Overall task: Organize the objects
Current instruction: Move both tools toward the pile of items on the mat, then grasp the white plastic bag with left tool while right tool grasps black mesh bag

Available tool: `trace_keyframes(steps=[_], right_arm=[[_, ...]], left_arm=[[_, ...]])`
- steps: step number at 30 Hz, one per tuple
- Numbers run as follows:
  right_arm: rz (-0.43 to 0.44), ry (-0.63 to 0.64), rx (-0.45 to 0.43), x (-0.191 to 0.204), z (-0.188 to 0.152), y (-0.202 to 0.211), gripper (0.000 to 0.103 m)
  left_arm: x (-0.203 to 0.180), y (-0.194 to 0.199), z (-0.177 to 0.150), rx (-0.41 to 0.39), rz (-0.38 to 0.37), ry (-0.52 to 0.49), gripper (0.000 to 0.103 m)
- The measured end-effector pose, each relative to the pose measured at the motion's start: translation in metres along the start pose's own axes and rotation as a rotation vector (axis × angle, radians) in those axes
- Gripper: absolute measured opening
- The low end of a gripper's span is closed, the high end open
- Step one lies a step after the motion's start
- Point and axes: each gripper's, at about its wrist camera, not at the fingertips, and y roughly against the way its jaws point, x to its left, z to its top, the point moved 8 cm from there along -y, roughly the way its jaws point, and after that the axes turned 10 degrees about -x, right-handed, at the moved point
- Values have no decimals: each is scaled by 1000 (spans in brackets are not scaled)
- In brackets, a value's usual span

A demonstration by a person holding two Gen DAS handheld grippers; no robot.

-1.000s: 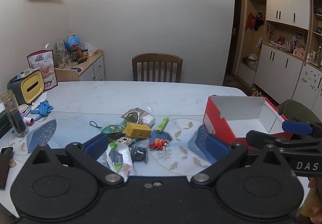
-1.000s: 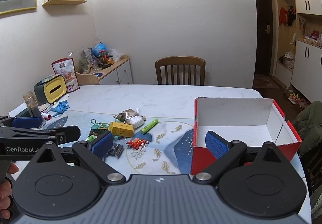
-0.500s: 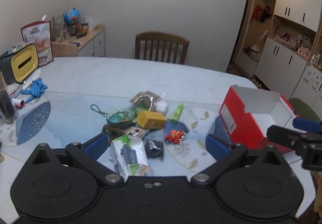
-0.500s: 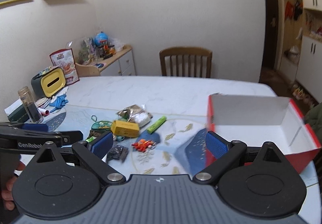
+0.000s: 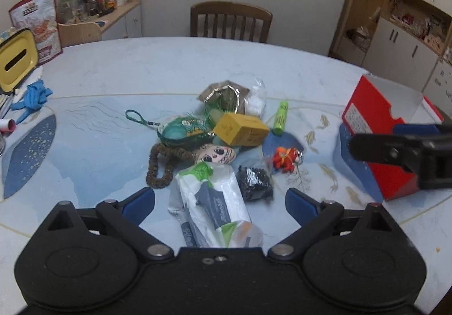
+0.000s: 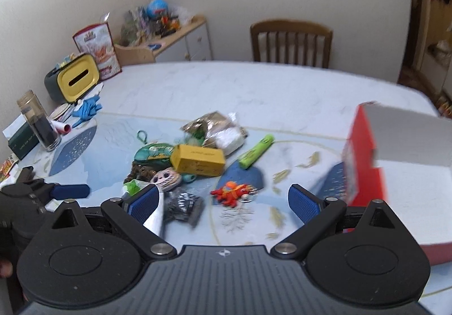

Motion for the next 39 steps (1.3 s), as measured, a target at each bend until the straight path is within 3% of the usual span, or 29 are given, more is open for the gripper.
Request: trace_keyframes(steps=[7, 15, 31, 39], right_arm=[[8, -39, 120, 8, -16, -52, 98], [15, -47, 201, 20, -34, -86, 89], [63, -71, 276, 36, -48, -115, 48], [60, -80, 276, 39, -46, -115, 34]], left_arm=[[6, -24, -14, 72, -28, 4, 92], [10, -37, -28, 132, -60, 6, 87], [16, -45, -33, 158, -115, 7, 61], [20, -45, -31, 158, -134, 24, 45]])
